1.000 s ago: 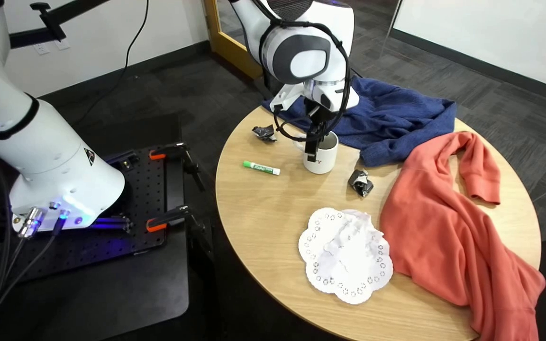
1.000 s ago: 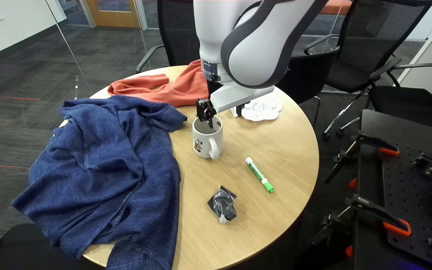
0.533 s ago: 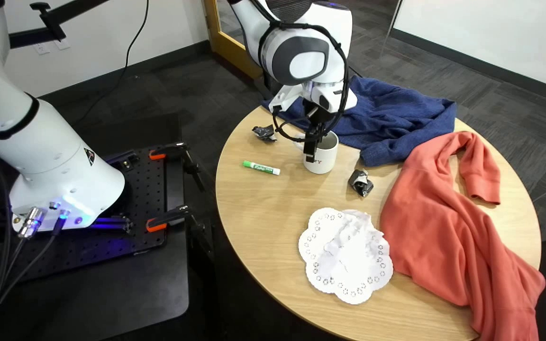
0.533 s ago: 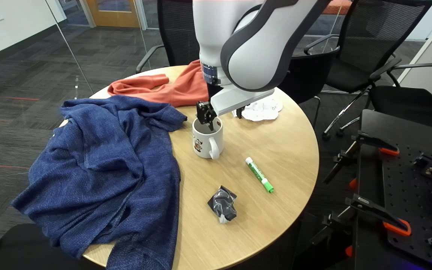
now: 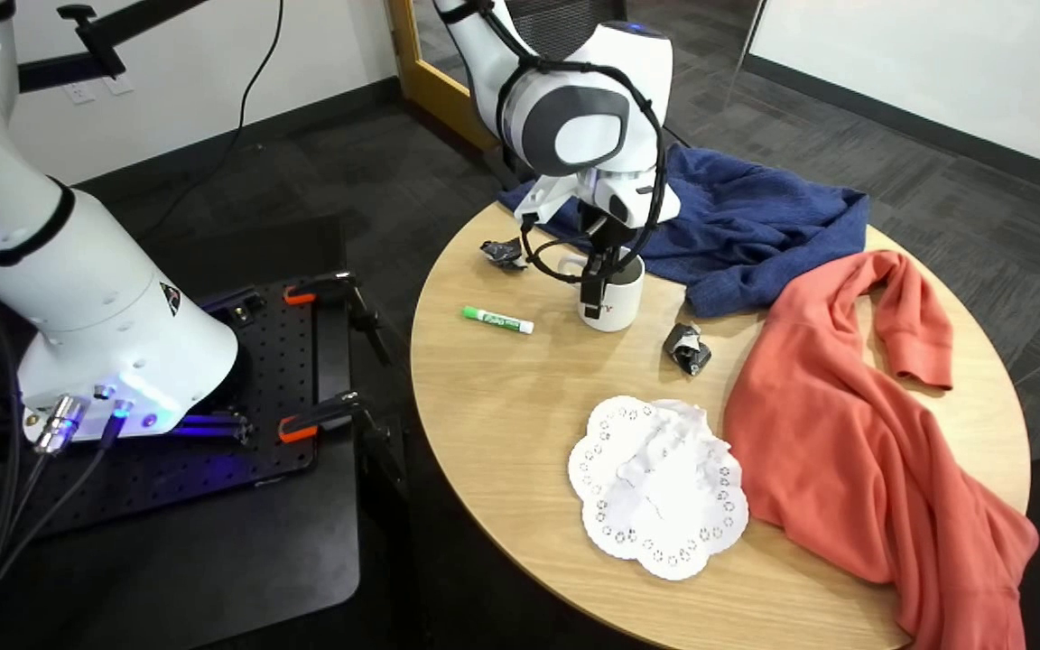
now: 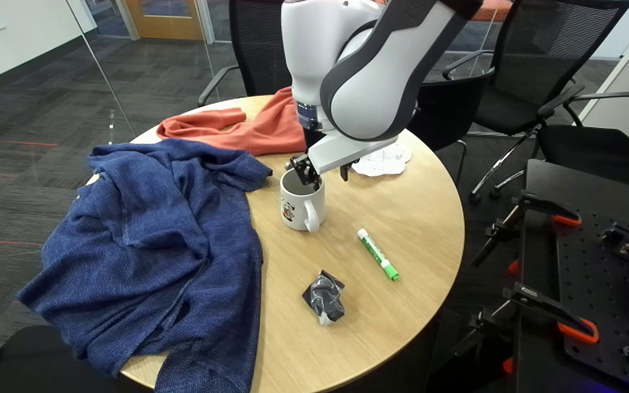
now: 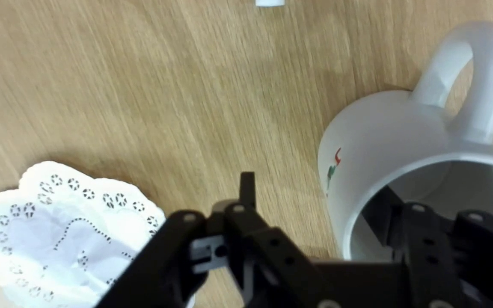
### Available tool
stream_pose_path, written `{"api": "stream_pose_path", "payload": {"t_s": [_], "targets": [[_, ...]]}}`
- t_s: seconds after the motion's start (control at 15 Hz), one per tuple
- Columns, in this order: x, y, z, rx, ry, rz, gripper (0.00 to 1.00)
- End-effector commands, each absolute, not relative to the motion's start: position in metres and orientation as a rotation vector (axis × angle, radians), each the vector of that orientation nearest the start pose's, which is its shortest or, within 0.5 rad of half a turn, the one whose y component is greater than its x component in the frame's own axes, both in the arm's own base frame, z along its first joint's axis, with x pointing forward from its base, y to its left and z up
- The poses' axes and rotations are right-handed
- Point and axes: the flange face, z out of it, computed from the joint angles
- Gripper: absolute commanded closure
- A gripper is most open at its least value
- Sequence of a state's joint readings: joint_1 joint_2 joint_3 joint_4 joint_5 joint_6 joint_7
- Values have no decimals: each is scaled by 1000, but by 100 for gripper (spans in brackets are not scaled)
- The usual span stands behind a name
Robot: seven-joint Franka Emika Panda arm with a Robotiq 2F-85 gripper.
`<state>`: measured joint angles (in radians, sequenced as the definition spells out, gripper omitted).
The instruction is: Move the cop to the right side of the table
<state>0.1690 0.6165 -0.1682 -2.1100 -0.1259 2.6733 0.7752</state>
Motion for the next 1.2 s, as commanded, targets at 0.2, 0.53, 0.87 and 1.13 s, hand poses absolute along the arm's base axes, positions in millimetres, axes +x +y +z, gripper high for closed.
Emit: {"api": "stream_pose_path", "payload": {"t_s": [0.2,0.53,0.87,1.13], "targets": [[573,5,121,-3139,1036,-31,88],[577,8,129,-3161,1054,-34,98],[562,-17,143,-3173,1233,14,98],[544,-48,138,-3141,1388,111,98]]}}
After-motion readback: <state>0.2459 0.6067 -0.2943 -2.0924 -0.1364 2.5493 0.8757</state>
